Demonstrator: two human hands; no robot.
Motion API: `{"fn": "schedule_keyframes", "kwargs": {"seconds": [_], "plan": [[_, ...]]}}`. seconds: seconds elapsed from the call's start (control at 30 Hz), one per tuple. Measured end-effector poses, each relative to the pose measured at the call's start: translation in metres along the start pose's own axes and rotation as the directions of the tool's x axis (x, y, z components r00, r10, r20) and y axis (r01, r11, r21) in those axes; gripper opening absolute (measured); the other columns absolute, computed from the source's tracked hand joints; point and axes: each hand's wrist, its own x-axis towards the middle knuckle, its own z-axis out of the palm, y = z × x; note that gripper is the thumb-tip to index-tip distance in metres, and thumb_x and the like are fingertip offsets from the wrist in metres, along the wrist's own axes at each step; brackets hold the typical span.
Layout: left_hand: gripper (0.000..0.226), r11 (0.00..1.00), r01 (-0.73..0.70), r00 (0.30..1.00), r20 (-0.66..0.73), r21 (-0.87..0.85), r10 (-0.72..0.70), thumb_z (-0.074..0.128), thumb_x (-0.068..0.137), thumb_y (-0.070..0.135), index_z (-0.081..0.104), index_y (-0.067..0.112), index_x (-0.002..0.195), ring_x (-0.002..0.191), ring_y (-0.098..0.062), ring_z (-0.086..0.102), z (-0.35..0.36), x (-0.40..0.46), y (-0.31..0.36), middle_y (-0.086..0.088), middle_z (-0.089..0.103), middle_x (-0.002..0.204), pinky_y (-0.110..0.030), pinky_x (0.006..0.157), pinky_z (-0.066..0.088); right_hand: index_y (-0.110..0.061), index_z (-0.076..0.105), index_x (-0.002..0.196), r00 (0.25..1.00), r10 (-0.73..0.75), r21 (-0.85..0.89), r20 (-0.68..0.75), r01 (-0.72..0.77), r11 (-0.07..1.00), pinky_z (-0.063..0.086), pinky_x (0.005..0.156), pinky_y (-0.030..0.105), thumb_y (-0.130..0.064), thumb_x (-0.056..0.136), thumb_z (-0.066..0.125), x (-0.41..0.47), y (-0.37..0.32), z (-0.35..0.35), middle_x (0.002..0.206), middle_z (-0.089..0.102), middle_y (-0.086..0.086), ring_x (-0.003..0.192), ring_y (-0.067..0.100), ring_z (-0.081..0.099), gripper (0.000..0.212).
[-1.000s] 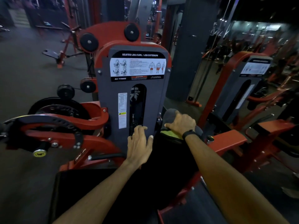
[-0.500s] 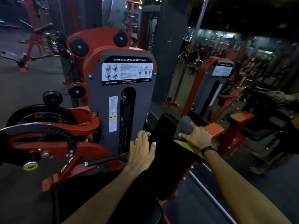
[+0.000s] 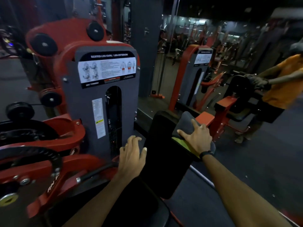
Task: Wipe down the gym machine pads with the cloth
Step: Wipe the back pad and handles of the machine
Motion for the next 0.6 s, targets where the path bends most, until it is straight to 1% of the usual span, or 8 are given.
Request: {"fn": "schedule_keyframes", "kwargs": {"seconds": [0.03, 0.1, 0.17, 0.23, 0.33, 0.43, 0.53, 0.6], "plan": [[0.063, 1.000, -0.008, 1.000, 0.007, -0.007, 0.008, 0.025, 0.090, 0.053, 0.049, 0.014, 0.133, 0.127, -0.027, 0.051, 0.007, 0.011, 0.003, -0.004, 0.045, 0.143, -0.046, 0.099, 0.036, -0.025, 0.045, 0.148, 0.999, 0.004, 0.025, -0.040, -0.003, 1.000, 0.050, 0.080, 0.049, -0.074, 0.080, 0.063, 0.001, 0.001, 0.004, 0.131, 0.051, 0.018, 0.115, 0.043, 0.052, 0.086], [0.056, 0.999, -0.040, 0.998, 0.040, -0.006, 0.040, 0.029, 0.092, 0.050, 0.050, 0.016, 0.131, 0.128, -0.025, 0.049, 0.020, 0.032, 0.011, -0.002, 0.044, 0.143, -0.045, 0.100, 0.035, -0.024, 0.051, 0.143, 0.992, 0.013, 0.080, -0.124, -0.003, 0.997, 0.049, 0.080, 0.050, -0.072, 0.080, 0.066, 0.000, 0.005, 0.013, 0.128, 0.054, 0.016, 0.115, 0.041, 0.053, 0.081], [0.047, 0.995, -0.102, 0.991, 0.092, -0.004, 0.101, 0.036, 0.094, 0.044, 0.052, 0.017, 0.129, 0.128, -0.024, 0.048, 0.030, 0.051, 0.022, -0.001, 0.044, 0.143, -0.044, 0.101, 0.034, -0.023, 0.055, 0.139, 0.981, 0.017, 0.102, -0.194, 0.003, 0.995, 0.051, 0.078, 0.050, -0.074, 0.078, 0.065, -0.002, 0.009, 0.023, 0.125, 0.056, 0.014, 0.113, 0.039, 0.054, 0.079], [0.043, 0.984, -0.176, 0.975, 0.138, 0.009, 0.174, 0.038, 0.094, 0.042, 0.055, 0.017, 0.125, 0.127, -0.024, 0.049, 0.042, 0.072, 0.035, -0.002, 0.045, 0.142, -0.044, 0.101, 0.034, -0.022, 0.058, 0.136, 0.965, 0.048, 0.109, -0.256, -0.021, 0.994, 0.052, 0.077, 0.049, -0.074, 0.078, 0.064, -0.002, 0.013, 0.033, 0.125, 0.059, 0.014, 0.113, 0.038, 0.055, 0.079], [0.038, 0.967, -0.256, 0.959, 0.127, -0.002, 0.254, 0.042, 0.094, 0.037, 0.061, 0.016, 0.118, 0.127, -0.027, 0.048, 0.057, 0.098, 0.056, -0.005, 0.049, 0.141, -0.044, 0.101, 0.033, -0.019, 0.063, 0.130, 0.920, 0.096, 0.167, -0.381, -0.034, 0.985, 0.055, 0.073, 0.045, -0.074, 0.078, 0.062, -0.006, 0.017, 0.046, 0.121, 0.062, 0.015, 0.109, 0.036, 0.060, 0.076], [0.029, 0.935, -0.354, 0.933, 0.069, -0.023, 0.354, 0.048, 0.094, 0.030, 0.065, 0.014, 0.112, 0.125, -0.026, 0.047, 0.068, 0.121, 0.071, -0.005, 0.053, 0.137, -0.042, 0.100, 0.031, -0.015, 0.067, 0.123, 0.849, 0.134, 0.226, -0.510, -0.019, 0.974, 0.057, 0.068, 0.042, -0.070, 0.078, 0.062, -0.010, 0.019, 0.057, 0.117, 0.065, 0.014, 0.103, 0.034, 0.064, 0.071], [0.022, 0.903, -0.426, 0.903, 0.026, -0.052, 0.428, 0.053, 0.091, 0.024, 0.067, 0.013, 0.104, 0.119, -0.024, 0.049, 0.077, 0.139, 0.081, -0.005, 0.059, 0.128, -0.041, 0.098, 0.034, -0.013, 0.066, 0.125, 0.807, 0.213, 0.288, -0.551, -0.056, 0.956, 0.056, 0.067, 0.041, -0.067, 0.078, 0.065, -0.014, 0.016, 0.064, 0.119, 0.065, 0.014, 0.103, 0.035, 0.066, 0.071], [0.017, 0.876, -0.479, 0.876, 0.038, -0.059, 0.481, 0.054, 0.089, 0.022, 0.068, 0.014, 0.096, 0.111, -0.024, 0.054, 0.082, 0.150, 0.087, -0.004, 0.064, 0.115, -0.040, 0.095, 0.035, -0.014, 0.065, 0.127, 0.779, 0.258, 0.337, -0.572, -0.064, 0.939, 0.056, 0.068, 0.041, -0.065, 0.077, 0.067, -0.017, 0.013, 0.068, 0.120, 0.065, 0.012, 0.103, 0.034, 0.067, 0.072]]}}
